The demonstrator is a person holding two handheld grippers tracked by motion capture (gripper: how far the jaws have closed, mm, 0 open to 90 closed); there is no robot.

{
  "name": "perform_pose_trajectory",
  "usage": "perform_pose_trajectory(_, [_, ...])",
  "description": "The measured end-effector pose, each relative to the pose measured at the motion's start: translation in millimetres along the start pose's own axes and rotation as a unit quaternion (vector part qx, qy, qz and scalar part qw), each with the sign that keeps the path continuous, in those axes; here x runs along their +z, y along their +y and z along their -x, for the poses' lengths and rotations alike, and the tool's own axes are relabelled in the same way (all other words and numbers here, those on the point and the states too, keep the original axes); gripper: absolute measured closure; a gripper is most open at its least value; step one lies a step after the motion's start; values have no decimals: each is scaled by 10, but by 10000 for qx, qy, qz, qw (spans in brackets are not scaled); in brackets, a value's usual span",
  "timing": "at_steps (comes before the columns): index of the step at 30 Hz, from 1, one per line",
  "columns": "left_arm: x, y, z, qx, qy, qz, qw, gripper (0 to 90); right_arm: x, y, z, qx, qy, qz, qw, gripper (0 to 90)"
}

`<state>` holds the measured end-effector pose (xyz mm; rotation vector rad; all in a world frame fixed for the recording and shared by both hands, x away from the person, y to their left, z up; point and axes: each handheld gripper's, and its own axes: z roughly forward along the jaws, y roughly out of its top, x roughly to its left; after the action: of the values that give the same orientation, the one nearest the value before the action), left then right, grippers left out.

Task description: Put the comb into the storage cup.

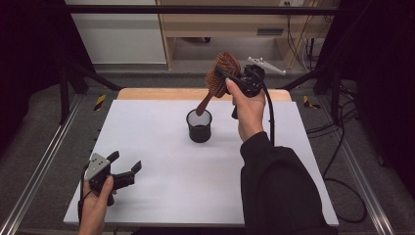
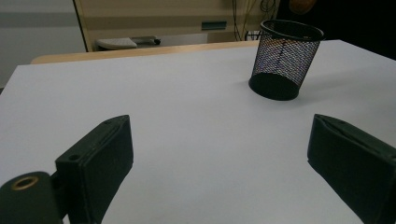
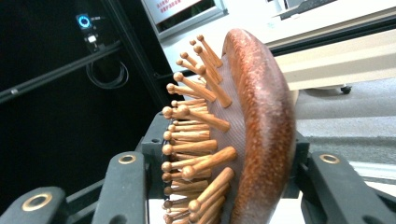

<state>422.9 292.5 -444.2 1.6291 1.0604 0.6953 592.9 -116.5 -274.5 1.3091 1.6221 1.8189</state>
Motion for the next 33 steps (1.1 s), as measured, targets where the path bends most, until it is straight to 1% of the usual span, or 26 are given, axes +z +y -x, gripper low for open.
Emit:
perform_pose_trajectory(3, [0,2,7,37,-10,12,10000,69,8,-13,-13,-67,-8,-70,10000,508])
perform_pose_trajectory(7, [4,0,4,85,-14,27,10000,68,22,-14,-14,-100,6,-98,9999,508])
perform_pose_trajectory(11, [-6,1,-3,137,32,65,9999,68,31,-23,-13,-70,32,-97,9999,509])
perform_pose_trajectory(12, [-9,1,-3,149,27,74,9999,68,40,-29,-23,-128,19,-107,9999,509])
perform_pose_trajectory(16, [-7,0,-6,196,35,102,9997,68,52,-41,-28,-158,1,-121,9998,509])
perform_pose_trajectory(20, [-4,-5,-10,234,-56,111,9996,57,61,-47,-20,-150,6,-124,9998,508])
perform_pose_trajectory(29, [0,-16,-33,197,-29,111,9997,55,87,-65,-8,-177,-50,-180,9997,507])
perform_pose_trajectory(33, [-6,-15,-45,197,13,148,9997,56,82,-70,3,-254,-80,-210,9994,507])
